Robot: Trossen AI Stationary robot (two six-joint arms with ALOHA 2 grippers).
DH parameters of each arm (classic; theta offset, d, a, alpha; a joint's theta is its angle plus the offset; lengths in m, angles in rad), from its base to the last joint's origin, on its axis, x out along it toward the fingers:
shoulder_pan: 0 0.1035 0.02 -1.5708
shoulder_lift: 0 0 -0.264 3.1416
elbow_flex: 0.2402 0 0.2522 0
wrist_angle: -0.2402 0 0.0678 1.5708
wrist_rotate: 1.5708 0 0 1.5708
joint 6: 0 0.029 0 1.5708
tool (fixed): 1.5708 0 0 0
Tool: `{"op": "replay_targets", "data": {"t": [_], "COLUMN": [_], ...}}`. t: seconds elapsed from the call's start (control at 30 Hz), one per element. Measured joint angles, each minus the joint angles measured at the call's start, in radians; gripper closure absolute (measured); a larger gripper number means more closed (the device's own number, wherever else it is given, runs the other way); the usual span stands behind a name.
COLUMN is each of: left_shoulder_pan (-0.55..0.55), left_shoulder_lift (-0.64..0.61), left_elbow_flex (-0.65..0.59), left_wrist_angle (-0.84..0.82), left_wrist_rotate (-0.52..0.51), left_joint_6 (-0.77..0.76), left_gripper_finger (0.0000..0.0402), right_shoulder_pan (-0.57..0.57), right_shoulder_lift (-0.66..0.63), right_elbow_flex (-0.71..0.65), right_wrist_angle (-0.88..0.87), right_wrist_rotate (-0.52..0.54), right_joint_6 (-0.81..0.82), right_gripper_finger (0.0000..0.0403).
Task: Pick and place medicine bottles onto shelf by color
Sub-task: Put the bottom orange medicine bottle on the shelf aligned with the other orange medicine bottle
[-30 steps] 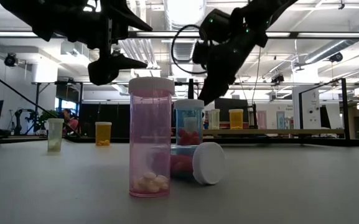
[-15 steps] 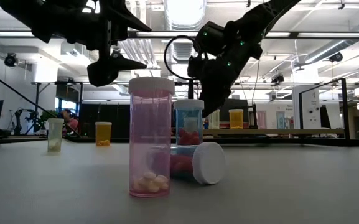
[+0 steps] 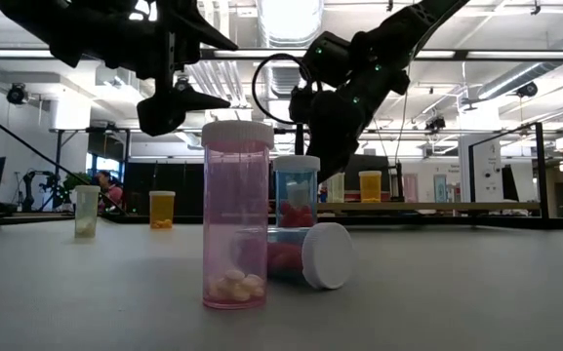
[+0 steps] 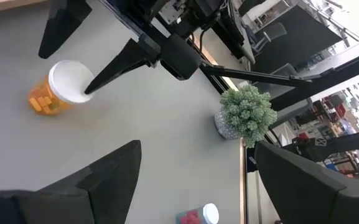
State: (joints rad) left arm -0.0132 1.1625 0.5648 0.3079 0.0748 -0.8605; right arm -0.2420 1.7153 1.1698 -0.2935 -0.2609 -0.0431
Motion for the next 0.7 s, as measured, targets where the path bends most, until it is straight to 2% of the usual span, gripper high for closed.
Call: {"op": "replay_targets", "data": {"t": [0.3,0.7], "left_shoulder_pan": [0.000,0.000], "left_shoulder_lift": [0.000,0.000], "left_elbow_flex": [0.000,0.000], "left_wrist_angle": [-0.001,-0.002], "left_wrist_rotate": [-0.001,-0.002], "left_joint_6": [0.000,-0.023], "left_gripper_finger": [0.0104,0.0104], "right_shoulder_pan": [0.000,0.001], "right_shoulder_lift": [-0.008,-0.040], "right_elbow_flex": [0.000,0.000], "right_wrist_angle": [0.017,-0.036], "right_wrist_rotate": [0.011,0.279], "right_joint_6": [0.045,0.458], "right_gripper_finger": [0.0156,0.0156]}}
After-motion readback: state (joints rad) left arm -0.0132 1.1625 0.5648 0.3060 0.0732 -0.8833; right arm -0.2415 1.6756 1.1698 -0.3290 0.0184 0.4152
